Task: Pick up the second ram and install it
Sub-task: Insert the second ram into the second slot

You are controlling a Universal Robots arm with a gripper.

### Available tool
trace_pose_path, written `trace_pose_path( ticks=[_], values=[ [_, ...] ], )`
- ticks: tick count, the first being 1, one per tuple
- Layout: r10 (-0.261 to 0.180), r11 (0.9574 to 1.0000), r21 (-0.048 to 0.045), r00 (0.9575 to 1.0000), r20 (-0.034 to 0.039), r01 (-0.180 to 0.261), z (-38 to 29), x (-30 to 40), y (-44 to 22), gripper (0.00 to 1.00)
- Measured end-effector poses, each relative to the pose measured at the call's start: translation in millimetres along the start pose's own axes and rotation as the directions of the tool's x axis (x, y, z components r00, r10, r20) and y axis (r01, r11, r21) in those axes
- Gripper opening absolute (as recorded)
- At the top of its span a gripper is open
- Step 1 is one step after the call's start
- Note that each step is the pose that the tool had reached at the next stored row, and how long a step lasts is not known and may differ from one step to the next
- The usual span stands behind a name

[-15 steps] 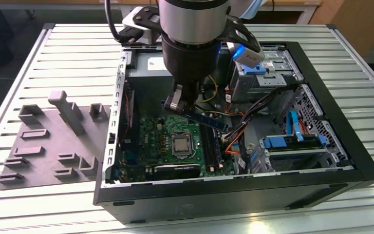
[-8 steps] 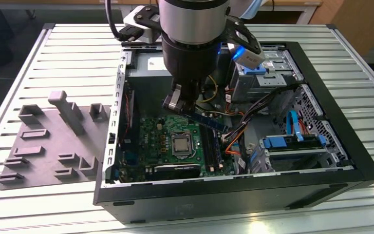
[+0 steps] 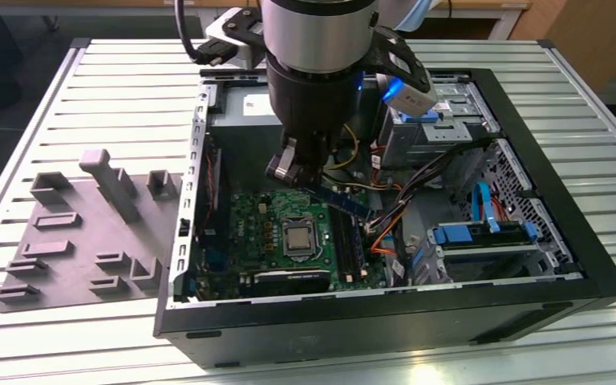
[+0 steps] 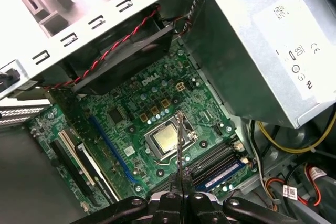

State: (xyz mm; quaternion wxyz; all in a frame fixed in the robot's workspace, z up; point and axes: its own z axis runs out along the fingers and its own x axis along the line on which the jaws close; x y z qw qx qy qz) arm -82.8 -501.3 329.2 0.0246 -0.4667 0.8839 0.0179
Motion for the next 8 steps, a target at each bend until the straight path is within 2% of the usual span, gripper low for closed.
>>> trace_pose_path(
  ticks=[8],
  values=[
    [0.04, 0.9992, 0.0024, 0.9992, 0.0003, -0.04, 0.0, 0.0, 0.0, 0.12]
  ],
)
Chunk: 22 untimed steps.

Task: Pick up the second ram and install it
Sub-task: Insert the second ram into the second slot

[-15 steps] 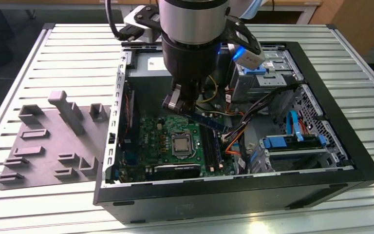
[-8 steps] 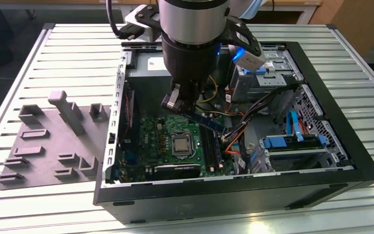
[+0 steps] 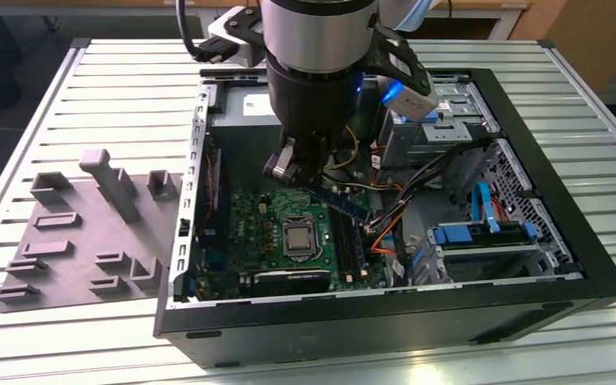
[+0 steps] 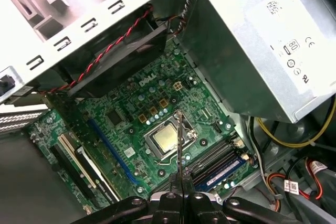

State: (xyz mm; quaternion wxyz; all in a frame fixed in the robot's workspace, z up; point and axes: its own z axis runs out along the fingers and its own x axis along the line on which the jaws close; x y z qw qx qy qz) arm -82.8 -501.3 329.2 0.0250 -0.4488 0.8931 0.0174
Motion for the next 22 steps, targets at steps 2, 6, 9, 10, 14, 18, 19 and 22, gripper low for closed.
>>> trace_pose_path(
  ticks=[2, 6, 9, 10, 14, 18, 19, 22],
  values=[
    [0.01, 0.9999, 0.0006, 0.9999, 0.0001, -0.01, 0.0, 0.0, 0.0, 0.12],
    [0.031, 0.9995, 0.0018, 0.9995, 0.0003, -0.031, 0.0, 0.0, 0.0, 0.12],
    [0.046, 0.9989, 0.0028, 0.9989, 0.0005, -0.046, 0.0, 0.0, 0.0, 0.12],
    [0.052, 0.9987, 0.0031, 0.9987, 0.0006, -0.052, 0.0, 0.0, 0.0, 0.12],
    [0.073, 0.9973, 0.0044, 0.9973, 0.0008, -0.073, 0.0, 0.0, 0.0, 0.12],
    [0.096, 0.9954, 0.0057, 0.9954, 0.0011, -0.096, 0.0, 0.0, 0.0, 0.12],
    [0.101, 0.9948, 0.0061, 0.9949, 0.0012, -0.101, 0.0, 0.0, 0.0, 0.12],
    [0.119, 0.9929, 0.0071, 0.9929, 0.0015, -0.119, 0.0, 0.0, 0.0, 0.12]
  ],
)
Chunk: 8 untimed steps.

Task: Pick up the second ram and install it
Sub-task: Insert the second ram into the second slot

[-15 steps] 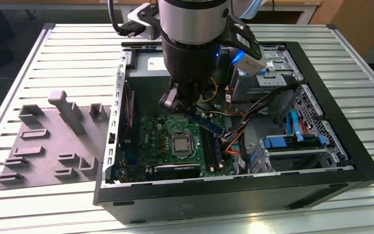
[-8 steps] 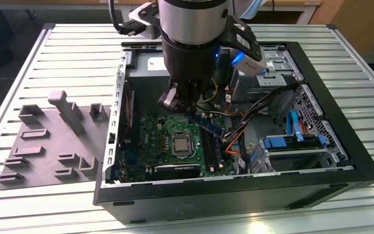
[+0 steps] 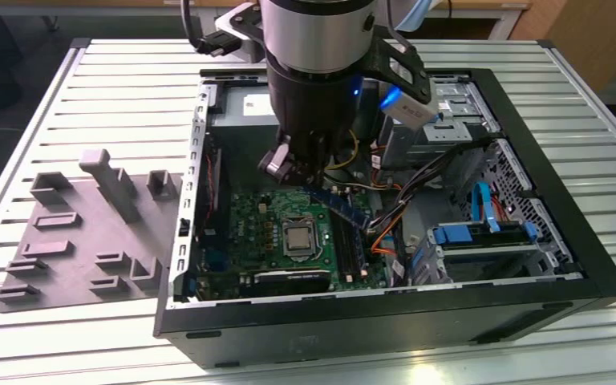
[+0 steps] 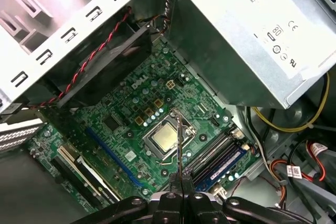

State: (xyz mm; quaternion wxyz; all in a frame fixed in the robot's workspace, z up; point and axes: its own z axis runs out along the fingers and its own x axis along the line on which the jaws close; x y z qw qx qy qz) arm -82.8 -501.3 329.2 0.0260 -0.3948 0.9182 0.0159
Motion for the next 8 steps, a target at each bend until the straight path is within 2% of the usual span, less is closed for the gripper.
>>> trace_pose_path(
  ticks=[8],
  values=[
    [0.048, 0.9989, 0.0029, 0.9989, 0.0005, -0.048, 0.0, 0.0, 0.0, 0.12]
  ],
)
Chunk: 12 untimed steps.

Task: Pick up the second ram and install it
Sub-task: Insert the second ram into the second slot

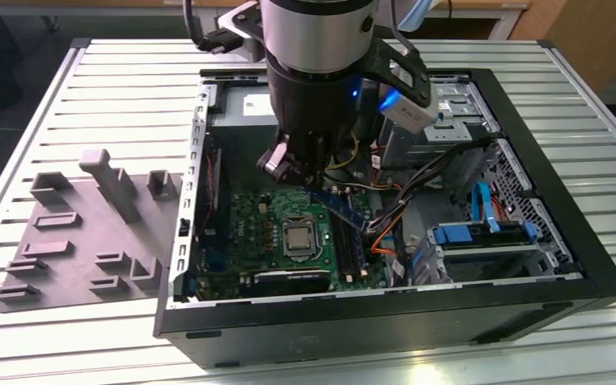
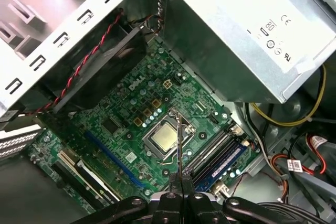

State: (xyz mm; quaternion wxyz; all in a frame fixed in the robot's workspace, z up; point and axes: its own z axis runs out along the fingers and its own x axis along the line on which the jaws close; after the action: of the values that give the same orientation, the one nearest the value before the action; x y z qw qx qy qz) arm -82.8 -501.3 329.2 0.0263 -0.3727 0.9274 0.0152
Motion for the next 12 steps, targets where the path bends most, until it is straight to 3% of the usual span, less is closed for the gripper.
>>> trace_pose_path(
  ticks=[12],
  values=[
    [0.098, 0.9951, 0.0059, 0.9952, 0.0011, -0.098, 0.1, 0.0, 0.0, 0.12]
  ],
)
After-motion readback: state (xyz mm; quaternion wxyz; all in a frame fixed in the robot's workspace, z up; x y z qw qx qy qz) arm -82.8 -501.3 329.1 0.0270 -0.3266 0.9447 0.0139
